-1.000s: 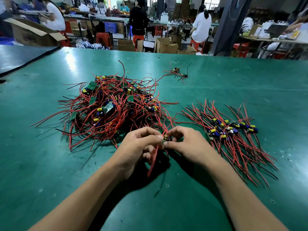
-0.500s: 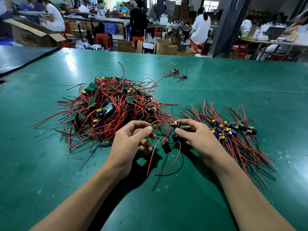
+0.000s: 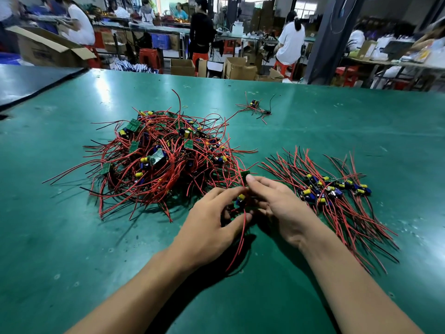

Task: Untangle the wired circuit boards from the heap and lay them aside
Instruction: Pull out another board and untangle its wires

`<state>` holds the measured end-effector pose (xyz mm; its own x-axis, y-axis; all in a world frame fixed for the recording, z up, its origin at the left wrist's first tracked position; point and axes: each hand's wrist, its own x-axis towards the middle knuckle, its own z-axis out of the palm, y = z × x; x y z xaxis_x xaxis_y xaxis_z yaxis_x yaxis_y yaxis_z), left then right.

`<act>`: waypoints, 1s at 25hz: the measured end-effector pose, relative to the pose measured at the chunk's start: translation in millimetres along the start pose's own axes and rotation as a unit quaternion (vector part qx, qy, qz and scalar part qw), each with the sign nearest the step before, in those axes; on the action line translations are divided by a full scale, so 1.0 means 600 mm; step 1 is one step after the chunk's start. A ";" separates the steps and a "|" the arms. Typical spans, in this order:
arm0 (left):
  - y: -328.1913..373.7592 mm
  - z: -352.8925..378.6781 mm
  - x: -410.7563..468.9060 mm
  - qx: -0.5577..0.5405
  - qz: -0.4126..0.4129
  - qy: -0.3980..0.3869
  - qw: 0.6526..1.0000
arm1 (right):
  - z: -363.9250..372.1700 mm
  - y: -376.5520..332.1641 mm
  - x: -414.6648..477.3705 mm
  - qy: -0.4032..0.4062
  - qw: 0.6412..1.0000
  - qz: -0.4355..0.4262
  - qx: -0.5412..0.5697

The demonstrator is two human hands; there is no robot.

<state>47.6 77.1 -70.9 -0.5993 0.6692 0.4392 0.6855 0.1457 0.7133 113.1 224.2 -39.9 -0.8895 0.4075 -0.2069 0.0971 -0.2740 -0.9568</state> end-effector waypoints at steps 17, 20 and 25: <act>-0.016 -0.005 0.012 0.065 0.009 0.086 0.994 | -0.033 -0.028 0.010 0.170 0.975 -0.076 0.120; -0.005 -0.012 0.011 0.029 0.022 0.076 0.996 | -0.028 -0.037 -0.001 0.077 0.977 -0.079 0.184; 0.007 -0.015 0.014 -0.020 -0.032 0.117 0.992 | -0.022 -0.039 -0.005 0.007 0.963 -0.073 0.260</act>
<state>41.7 77.0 -59.4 -0.7236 0.4712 0.5044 0.6291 0.1495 0.7628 119.3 241.3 -19.5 -0.8698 0.4863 -0.0836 -0.2697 -0.6104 -0.7447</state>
